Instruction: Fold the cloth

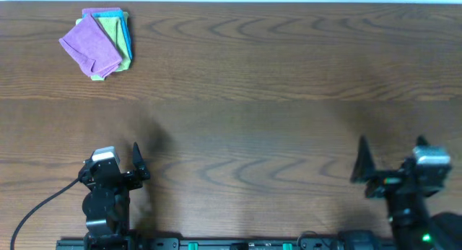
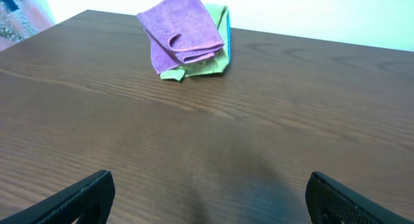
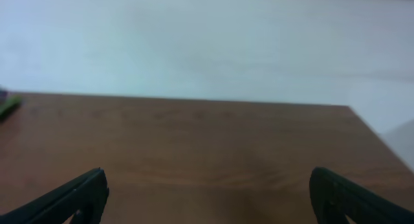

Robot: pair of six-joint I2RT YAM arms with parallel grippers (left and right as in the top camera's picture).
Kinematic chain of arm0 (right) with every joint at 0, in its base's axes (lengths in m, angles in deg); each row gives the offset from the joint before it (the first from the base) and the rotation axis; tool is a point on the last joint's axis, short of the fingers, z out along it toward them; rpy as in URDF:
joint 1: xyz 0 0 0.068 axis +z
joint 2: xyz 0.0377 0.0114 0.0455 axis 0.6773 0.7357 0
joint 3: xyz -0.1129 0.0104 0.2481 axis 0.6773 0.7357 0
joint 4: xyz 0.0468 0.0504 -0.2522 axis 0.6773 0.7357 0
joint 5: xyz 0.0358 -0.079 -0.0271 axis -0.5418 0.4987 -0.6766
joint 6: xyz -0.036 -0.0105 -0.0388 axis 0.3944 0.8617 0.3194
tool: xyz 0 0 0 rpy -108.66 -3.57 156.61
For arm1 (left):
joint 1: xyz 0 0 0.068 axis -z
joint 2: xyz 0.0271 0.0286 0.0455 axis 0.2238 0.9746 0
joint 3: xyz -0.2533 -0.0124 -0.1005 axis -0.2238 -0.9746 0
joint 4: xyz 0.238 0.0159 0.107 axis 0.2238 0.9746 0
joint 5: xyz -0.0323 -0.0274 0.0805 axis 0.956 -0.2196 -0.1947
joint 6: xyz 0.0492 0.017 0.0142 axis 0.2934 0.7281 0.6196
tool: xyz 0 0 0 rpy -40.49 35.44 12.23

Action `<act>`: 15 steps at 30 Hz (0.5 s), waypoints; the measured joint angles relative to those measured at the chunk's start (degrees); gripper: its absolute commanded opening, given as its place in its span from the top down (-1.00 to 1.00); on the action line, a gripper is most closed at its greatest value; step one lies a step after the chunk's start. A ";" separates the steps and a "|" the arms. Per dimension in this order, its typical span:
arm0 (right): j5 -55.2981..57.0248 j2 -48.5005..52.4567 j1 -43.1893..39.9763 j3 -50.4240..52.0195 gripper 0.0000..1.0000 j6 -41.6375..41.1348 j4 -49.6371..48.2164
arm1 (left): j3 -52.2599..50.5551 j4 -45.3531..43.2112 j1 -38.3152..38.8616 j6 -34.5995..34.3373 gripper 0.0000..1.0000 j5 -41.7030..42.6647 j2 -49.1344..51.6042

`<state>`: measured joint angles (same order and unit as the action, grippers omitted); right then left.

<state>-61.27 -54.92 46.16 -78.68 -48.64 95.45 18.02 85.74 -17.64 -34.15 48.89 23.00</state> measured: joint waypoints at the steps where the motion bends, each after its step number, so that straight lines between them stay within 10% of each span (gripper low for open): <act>1: -0.48 -1.64 0.13 2.25 -0.99 0.00 -0.44 | 0.00 -0.02 0.00 0.00 -0.91 0.00 -0.02; 15: -5.01 -8.13 0.15 22.36 -0.98 0.00 -10.03 | 0.00 0.00 0.00 0.00 -0.91 0.00 0.00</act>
<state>-66.28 -63.05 46.31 -56.32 -48.64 85.42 18.02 85.74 -17.64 -34.15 48.89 23.00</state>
